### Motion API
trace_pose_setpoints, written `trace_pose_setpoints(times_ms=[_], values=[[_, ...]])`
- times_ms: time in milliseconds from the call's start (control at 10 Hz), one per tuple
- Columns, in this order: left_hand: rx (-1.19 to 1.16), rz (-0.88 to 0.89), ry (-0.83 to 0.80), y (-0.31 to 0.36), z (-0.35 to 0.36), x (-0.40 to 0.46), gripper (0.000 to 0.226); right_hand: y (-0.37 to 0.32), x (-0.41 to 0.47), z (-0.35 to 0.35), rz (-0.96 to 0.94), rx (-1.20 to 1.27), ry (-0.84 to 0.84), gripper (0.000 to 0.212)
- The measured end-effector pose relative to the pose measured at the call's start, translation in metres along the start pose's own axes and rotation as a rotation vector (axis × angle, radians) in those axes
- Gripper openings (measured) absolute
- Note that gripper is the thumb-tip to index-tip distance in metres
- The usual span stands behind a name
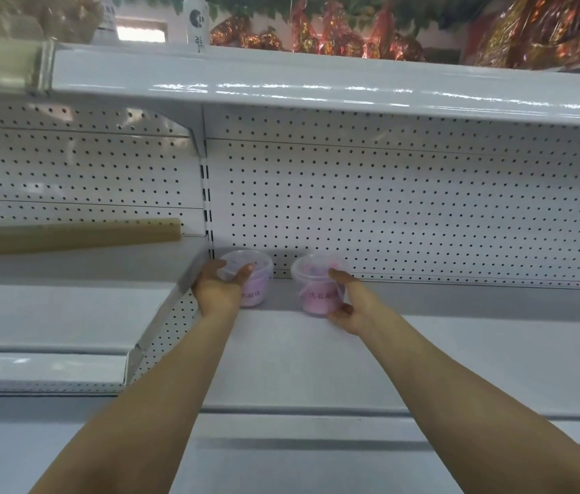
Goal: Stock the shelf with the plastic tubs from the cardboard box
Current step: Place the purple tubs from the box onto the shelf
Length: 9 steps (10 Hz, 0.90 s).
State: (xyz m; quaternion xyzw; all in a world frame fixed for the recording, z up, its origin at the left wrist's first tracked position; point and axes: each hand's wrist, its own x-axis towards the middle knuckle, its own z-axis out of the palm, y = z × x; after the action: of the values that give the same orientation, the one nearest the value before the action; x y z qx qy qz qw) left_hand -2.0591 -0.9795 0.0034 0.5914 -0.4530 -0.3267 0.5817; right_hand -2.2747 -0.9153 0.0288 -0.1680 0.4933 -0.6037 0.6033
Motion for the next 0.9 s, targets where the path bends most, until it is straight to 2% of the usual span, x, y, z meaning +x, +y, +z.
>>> trace_pose_setpoints(times_ms=[100, 300, 400, 500, 600, 700, 800, 900], values=[[-0.027, 0.051, -0.037, -0.004, -0.004, -0.006, 0.057, 0.006, 0.009, 0.008, -0.020, -0.013, 0.040, 0.047], [0.021, 0.121, -0.089, -0.009, -0.006, -0.001, 0.042, 0.013, 0.019, 0.015, -0.090, -0.121, 0.132, 0.056], [0.043, 0.147, -0.104, -0.009, -0.008, 0.000, 0.034, 0.015, 0.021, 0.016, -0.170, -0.347, 0.227, 0.067], [0.057, 0.159, -0.109, -0.008, -0.007, 0.002, 0.036, 0.016, 0.021, 0.013, -0.327, -0.733, 0.306, 0.076], [0.018, 0.128, -0.091, -0.002, -0.006, -0.001, 0.035, 0.012, 0.022, 0.013, -0.573, -1.020, 0.299, 0.073], [-0.191, 0.057, -0.110, -0.015, 0.007, 0.019, 0.020, 0.009, 0.025, 0.018, -0.663, -1.251, 0.253, 0.053], [-0.088, 0.088, -0.117, -0.015, 0.006, 0.020, 0.030, 0.009, 0.028, 0.020, -0.663, -1.321, 0.212, 0.064], [-0.040, 0.078, -0.127, -0.010, 0.003, 0.019, 0.028, 0.007, 0.031, 0.023, -0.663, -1.329, 0.221, 0.073]])
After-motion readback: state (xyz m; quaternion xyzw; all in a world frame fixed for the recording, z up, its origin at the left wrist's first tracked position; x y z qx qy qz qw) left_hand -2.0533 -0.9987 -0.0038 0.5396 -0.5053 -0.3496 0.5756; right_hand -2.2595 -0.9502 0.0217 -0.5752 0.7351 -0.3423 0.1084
